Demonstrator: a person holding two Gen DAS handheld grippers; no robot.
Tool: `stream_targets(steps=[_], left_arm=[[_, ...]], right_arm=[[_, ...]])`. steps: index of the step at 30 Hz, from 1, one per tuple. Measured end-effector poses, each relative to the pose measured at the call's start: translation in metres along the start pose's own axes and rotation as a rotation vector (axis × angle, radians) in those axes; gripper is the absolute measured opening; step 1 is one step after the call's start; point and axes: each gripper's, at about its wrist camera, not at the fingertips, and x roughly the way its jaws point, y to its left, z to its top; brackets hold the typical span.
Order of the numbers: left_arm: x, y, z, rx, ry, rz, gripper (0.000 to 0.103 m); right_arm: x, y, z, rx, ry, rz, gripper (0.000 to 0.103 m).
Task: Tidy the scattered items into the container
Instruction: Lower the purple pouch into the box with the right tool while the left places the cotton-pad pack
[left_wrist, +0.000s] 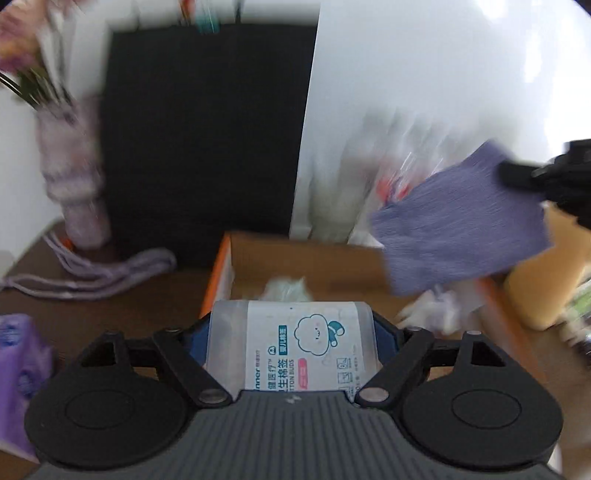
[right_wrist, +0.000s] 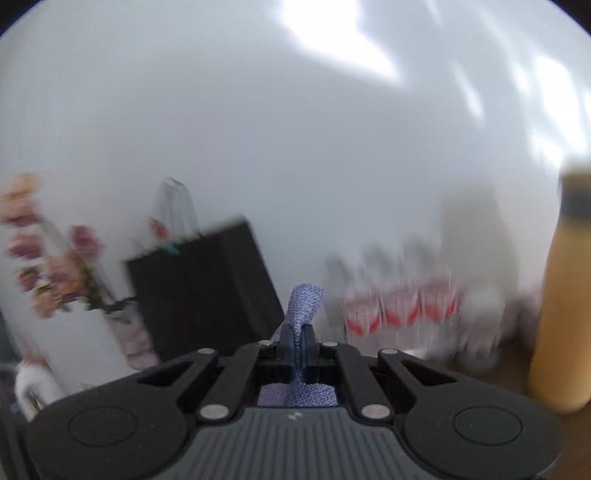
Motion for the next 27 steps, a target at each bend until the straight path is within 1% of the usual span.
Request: stream_targets(steps=[1,2,3,4,5,7,8,10,11,12,13,14,15,17,18,19,21,22,24,25,26,27], left_arm=[[0.018,-0.002,0.001,0.011,0.045,0.020,0.083],[0.031,-0.004,0.000,0.023,0.074,0.033,0.083],[0.040,-0.005,-0.001,0.044,0.090,0.041,0.083],[0.048,-0.007,-0.003,0.072,0.097,0.046,0.083],[0.054,-0.008,-0.004,0.091,0.105,0.048,0.084],[0.064,-0.007,-0.005,0.099,0.132,0.046,0.084],[0.067,-0.008,-0.005,0.112,0.139,0.049,0.084],[0.068,-0.012,-0.003,0.135,0.154,0.046,0.084],[0.069,-0.011,-0.001,0.134,0.165,0.042,0.084],[0.070,-0.011,0.001,0.132,0.177,0.040,0.085],[0.069,-0.009,0.002,0.125,0.184,0.034,0.087],[0.066,-0.005,0.004,0.113,0.181,0.021,0.089],[0.062,-0.001,0.005,0.101,0.175,0.004,0.089],[0.052,0.006,0.010,0.078,0.170,-0.036,0.089],[0.046,0.011,0.012,0.065,0.162,-0.047,0.089],[0.041,0.016,0.013,0.053,0.150,-0.048,0.089],[0.033,0.023,0.015,0.038,0.133,-0.073,0.088],[0.031,0.023,0.014,0.042,0.131,-0.080,0.088],[0.028,0.020,0.011,0.055,0.119,-0.077,0.088],[0.028,0.019,0.009,0.069,0.120,-0.076,0.088],[0.030,0.017,0.006,0.087,0.126,-0.074,0.088],[0.033,0.014,0.003,0.107,0.132,-0.068,0.087]], right_arm=[[0.038,-0.007,-0.008,-0.010,0.075,-0.053,0.002],[0.069,-0.011,-0.019,-0.027,0.143,-0.101,0.003],[0.092,-0.015,-0.031,-0.042,0.206,-0.120,0.003],[0.110,-0.017,-0.042,-0.054,0.248,-0.135,0.003],[0.122,-0.018,-0.051,-0.080,0.281,-0.160,0.003],[0.140,-0.019,-0.062,-0.123,0.333,-0.203,0.003],[0.149,-0.019,-0.065,-0.132,0.386,-0.233,0.003],[0.160,-0.017,-0.065,-0.155,0.441,-0.255,0.005],[0.165,-0.014,-0.067,-0.201,0.464,-0.275,0.014],[0.170,-0.010,-0.068,-0.248,0.485,-0.298,0.019],[0.171,-0.008,-0.067,-0.276,0.491,-0.315,0.021],[0.168,-0.007,-0.064,-0.291,0.486,-0.311,0.022],[0.162,-0.006,-0.059,-0.302,0.475,-0.284,0.023],[0.142,-0.008,-0.046,-0.301,0.452,-0.211,0.041],[0.132,-0.011,-0.041,-0.299,0.460,-0.172,0.043],[0.126,-0.013,-0.038,-0.295,0.491,-0.128,0.041],[0.117,-0.014,-0.043,-0.290,0.593,-0.035,0.029],[0.116,-0.015,-0.050,-0.288,0.653,0.010,0.015],[0.121,-0.014,-0.067,-0.283,0.745,0.063,0.013],[0.124,-0.013,-0.074,-0.287,0.767,0.074,0.013],[0.130,-0.012,-0.080,-0.284,0.775,0.065,0.012],[0.135,-0.012,-0.079,-0.274,0.757,0.054,0.009]])
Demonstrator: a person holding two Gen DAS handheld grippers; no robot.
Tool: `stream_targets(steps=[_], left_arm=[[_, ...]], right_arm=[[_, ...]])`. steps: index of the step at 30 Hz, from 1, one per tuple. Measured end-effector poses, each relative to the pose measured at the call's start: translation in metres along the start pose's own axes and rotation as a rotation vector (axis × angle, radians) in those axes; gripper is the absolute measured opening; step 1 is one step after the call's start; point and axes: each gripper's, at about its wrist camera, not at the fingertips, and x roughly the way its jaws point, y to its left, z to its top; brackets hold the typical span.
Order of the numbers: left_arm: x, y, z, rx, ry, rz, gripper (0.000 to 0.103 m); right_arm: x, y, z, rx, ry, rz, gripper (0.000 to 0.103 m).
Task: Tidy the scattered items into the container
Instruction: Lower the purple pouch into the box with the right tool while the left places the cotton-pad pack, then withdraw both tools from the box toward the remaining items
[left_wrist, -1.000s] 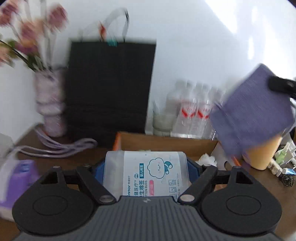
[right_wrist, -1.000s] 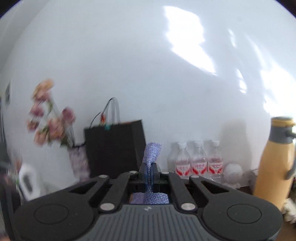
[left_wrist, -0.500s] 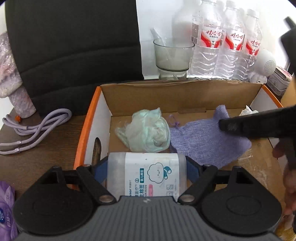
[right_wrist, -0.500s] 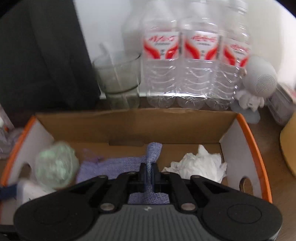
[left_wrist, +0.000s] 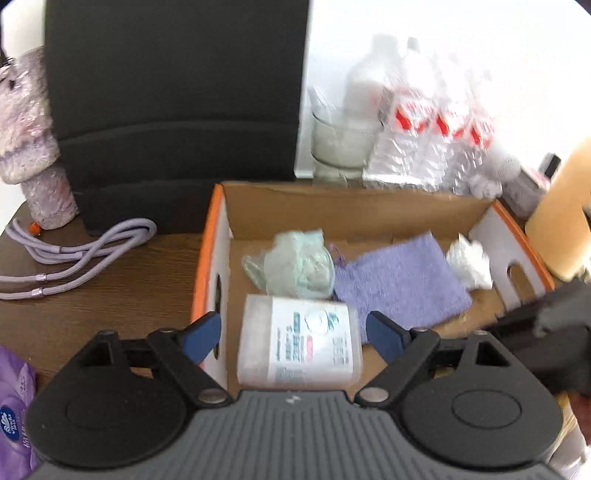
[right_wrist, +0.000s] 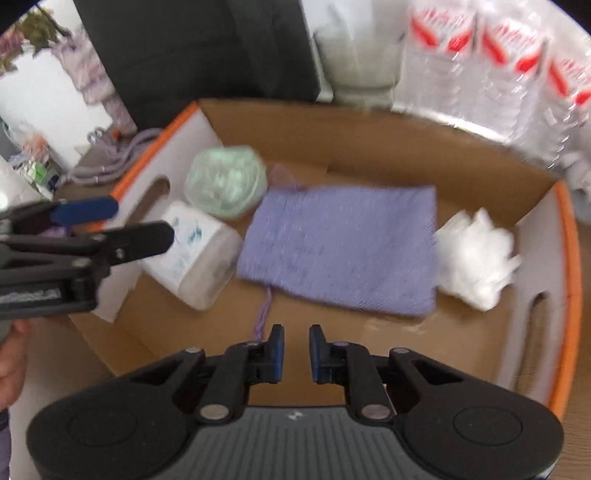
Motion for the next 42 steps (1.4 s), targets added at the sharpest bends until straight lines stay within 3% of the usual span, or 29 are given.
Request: stream_targets(steps=[1,4,10,12,15,20,29,32,38,40,42], left_arm=[[0.002,-0.003,-0.002,0.023,0.003,0.011,0.086],[0.003,-0.010,-0.009,0.072,-0.005,0.018,0.086],[-0.010,-0.006,-0.009,0.047,-0.033,0.024,0.082],[-0.021,-0.003,-0.010,0.035,-0.056,-0.018,0.082],[-0.021,-0.010,-0.011,0.041,-0.037,-0.075,0.067],[0.002,-0.035,-0.011,0.091,-0.044,0.014,0.062],[0.012,-0.028,-0.009,0.071,-0.085,0.130,0.059],[0.006,-0.020,-0.005,0.059,-0.074,0.143,0.059],[-0.037,0.013,0.010,-0.086,-0.111,0.098,0.066],[-0.051,0.017,0.014,-0.111,-0.118,0.084,0.080],[-0.063,0.016,0.012,-0.118,-0.120,0.068,0.088]], right_arm=[[0.001,0.001,0.004,0.018,-0.009,0.010,0.015],[0.009,0.003,0.021,0.076,-0.016,0.026,0.014],[0.017,0.005,0.042,0.116,-0.065,0.021,0.015],[0.007,0.003,0.040,0.106,-0.090,0.032,0.016],[-0.014,-0.002,0.033,0.069,-0.110,0.011,0.016],[-0.029,-0.025,0.005,0.087,-0.103,-0.064,0.018],[-0.031,-0.034,-0.033,0.057,-0.090,-0.134,0.020],[-0.033,-0.036,-0.036,0.073,-0.096,-0.130,0.020],[-0.049,-0.036,-0.038,0.101,-0.143,-0.095,0.026],[-0.059,-0.033,-0.037,0.108,-0.162,-0.095,0.032],[-0.074,-0.028,-0.039,0.104,-0.184,-0.105,0.037]])
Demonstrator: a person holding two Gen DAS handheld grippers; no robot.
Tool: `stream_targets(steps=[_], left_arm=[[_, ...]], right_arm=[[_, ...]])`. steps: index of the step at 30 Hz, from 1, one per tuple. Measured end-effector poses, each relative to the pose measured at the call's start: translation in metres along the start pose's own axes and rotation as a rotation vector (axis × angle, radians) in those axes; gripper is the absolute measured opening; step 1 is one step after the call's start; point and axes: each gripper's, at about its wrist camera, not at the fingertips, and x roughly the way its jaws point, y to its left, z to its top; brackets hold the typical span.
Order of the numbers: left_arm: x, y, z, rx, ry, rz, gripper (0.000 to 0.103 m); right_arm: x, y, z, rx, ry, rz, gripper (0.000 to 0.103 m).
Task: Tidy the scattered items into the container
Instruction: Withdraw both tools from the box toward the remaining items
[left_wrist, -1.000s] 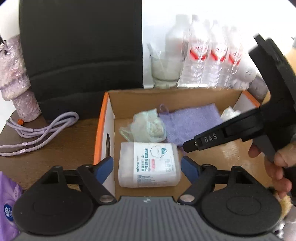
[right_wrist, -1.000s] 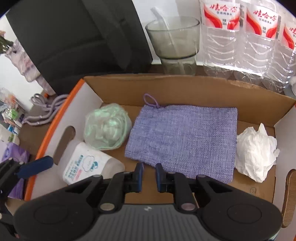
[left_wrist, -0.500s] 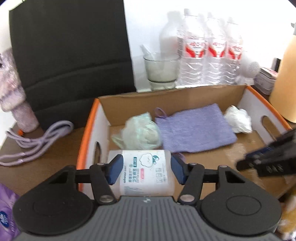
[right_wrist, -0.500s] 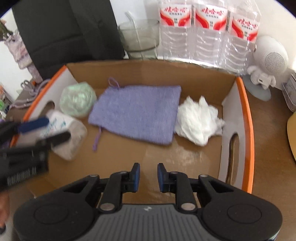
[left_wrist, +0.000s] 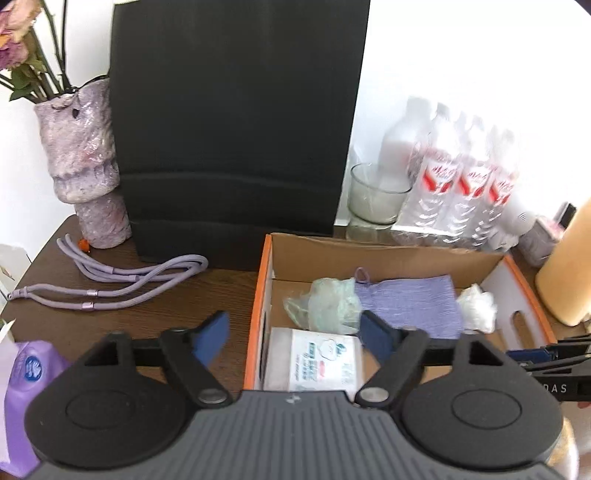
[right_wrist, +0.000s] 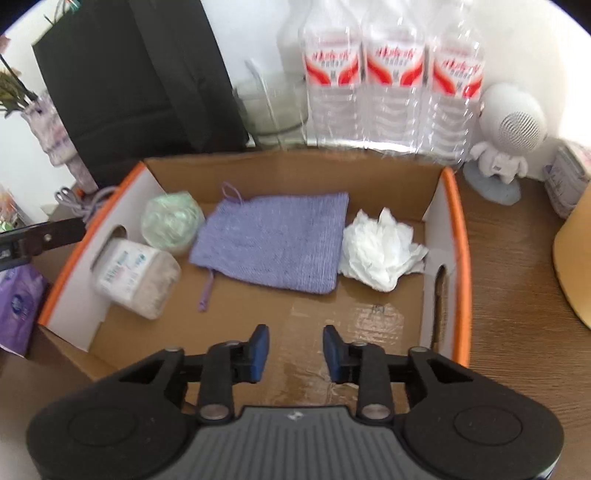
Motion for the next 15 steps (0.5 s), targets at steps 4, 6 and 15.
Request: stream_targets(steps=[4,6,15], left_arm=[[-0.029,-0.014,-0.017,0.035,-0.066,0.023,0.101],[-0.051,-0.022,-0.036,0.060,-0.202,0.049,0.103],[-0.108,-0.045,-0.108,0.145,-0.523,0.002,0.103]], right_arm=[[-0.036,0.007,-0.004,0.013,-0.082,-0.046,0.068],[-0.055,0.011,-0.013,0.026,-0.151,-0.075,0.080],[-0.107,0.046,-0.104,-0.041,-0.663,-0.121,0.084]])
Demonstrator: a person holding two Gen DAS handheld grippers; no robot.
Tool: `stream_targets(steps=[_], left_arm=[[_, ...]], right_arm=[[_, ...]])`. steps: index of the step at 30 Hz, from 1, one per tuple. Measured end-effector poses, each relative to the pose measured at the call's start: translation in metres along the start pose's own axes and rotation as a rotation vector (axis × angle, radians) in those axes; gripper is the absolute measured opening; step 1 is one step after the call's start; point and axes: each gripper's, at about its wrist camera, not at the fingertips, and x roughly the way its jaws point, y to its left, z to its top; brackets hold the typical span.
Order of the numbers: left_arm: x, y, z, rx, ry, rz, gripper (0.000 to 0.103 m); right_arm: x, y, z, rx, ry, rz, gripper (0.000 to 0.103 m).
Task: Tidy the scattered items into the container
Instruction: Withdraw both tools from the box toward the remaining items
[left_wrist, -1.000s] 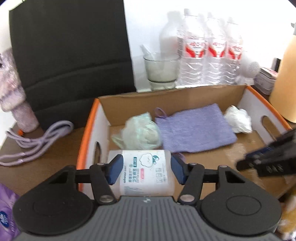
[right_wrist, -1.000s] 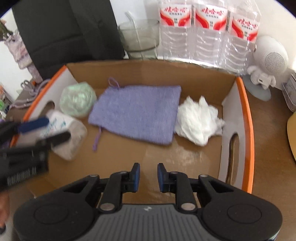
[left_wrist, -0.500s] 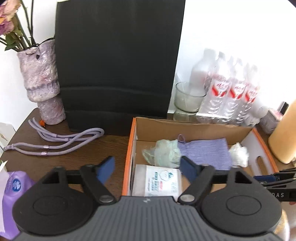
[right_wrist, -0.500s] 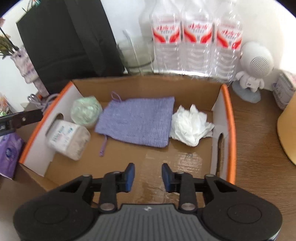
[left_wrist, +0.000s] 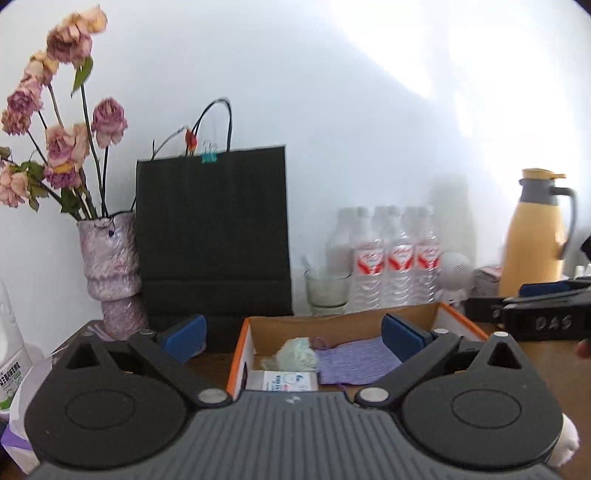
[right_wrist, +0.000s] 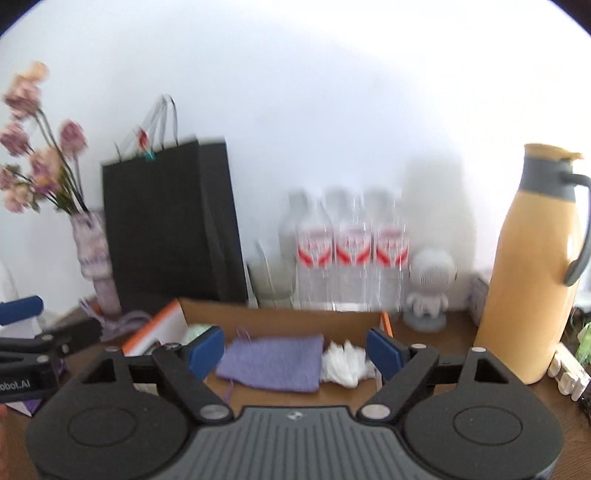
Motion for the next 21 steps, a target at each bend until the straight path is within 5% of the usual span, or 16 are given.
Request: stream_targets(steps=[5,11,16,21], left_arm=[[-0.033,0.006,-0.008,-0.020,-0.006,0.015,0.103],[-0.085,0.003,-0.073,0.006,0.054,-0.042,0.103],[-0.053,-0.010,-0.092,0.156,0.177,-0.182,0.103],[0.000,-0.018,-0.087,0.212,0.276,-0.315,0.101]], right_arm=[[-0.033,0.009,-0.010,0.012,-0.040,-0.031,0.083],[-0.118,0.014,-0.069,0.016,-0.056,0.004,0.083],[-0.132,0.028,-0.124,-0.098,0.072,0.049,0.076],[-0.131,0.036,-0.138,-0.118,0.130,0.084,0.072]])
